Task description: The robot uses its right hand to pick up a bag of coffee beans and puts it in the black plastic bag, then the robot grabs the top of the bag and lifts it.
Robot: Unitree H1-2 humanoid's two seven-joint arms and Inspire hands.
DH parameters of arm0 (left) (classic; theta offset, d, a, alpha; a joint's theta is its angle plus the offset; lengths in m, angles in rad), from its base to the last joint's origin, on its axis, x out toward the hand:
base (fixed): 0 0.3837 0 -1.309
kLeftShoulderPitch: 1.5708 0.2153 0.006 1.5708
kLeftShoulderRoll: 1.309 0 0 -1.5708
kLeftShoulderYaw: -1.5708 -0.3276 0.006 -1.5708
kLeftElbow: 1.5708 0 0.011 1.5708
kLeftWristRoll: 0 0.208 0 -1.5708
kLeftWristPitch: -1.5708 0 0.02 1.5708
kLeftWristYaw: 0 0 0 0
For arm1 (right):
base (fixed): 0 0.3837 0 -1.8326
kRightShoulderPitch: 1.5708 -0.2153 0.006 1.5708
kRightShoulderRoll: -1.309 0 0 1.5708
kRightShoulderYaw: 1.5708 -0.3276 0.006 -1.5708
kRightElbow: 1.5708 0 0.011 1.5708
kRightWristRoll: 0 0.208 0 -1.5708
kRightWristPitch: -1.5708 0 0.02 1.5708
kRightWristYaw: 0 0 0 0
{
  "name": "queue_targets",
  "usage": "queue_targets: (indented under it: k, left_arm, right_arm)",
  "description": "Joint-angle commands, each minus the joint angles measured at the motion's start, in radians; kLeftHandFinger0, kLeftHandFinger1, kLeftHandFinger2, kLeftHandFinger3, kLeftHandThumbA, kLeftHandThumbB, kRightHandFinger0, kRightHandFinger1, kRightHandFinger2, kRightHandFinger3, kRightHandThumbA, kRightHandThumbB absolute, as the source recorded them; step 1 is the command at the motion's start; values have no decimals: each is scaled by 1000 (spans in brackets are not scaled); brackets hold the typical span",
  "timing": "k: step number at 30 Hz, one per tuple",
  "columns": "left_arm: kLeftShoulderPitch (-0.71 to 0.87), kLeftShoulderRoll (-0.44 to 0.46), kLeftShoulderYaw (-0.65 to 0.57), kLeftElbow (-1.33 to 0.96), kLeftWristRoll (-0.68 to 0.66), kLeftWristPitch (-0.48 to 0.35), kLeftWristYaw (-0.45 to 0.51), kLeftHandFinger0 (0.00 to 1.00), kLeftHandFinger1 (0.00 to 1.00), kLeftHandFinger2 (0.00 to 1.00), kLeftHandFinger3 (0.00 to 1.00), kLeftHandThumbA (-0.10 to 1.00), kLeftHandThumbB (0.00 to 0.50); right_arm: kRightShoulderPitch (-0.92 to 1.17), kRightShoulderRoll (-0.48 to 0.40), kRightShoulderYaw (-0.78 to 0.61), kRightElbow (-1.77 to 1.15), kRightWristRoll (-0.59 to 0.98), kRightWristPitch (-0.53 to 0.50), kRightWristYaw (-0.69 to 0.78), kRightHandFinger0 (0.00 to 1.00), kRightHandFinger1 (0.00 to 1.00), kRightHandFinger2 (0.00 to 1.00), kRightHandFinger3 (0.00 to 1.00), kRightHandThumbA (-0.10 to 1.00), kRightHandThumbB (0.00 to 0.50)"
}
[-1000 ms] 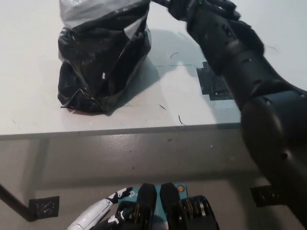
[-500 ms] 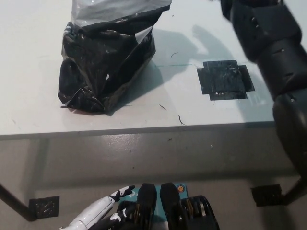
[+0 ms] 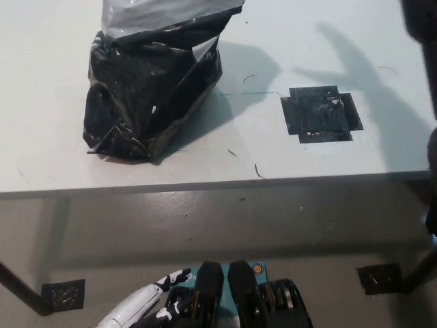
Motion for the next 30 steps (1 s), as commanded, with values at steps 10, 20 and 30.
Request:
queue_targets:
  k: [10,20,30]
  left_arm:
    - [0,6,104,4,-86,-39,63,1000,1000,1000,1000,951,224]
    - [-38,-28,204,45,-213,-122,105,1000,1000,1000,1000,1000,266]
    - [-36,-50,236,48,-201,-143,137,1000,1000,1000,1000,1000,259]
  right_arm:
    - [291,-394,-125,-1191,126,166,-5,1000,1000,1000,1000,1000,445]
    - [783,-423,-355,-1618,341,142,-61,1000,1000,1000,1000,1000,476]
    - [1242,-186,-305,-1617,193,-137,-28,1000,1000,1000,1000,1000,390]
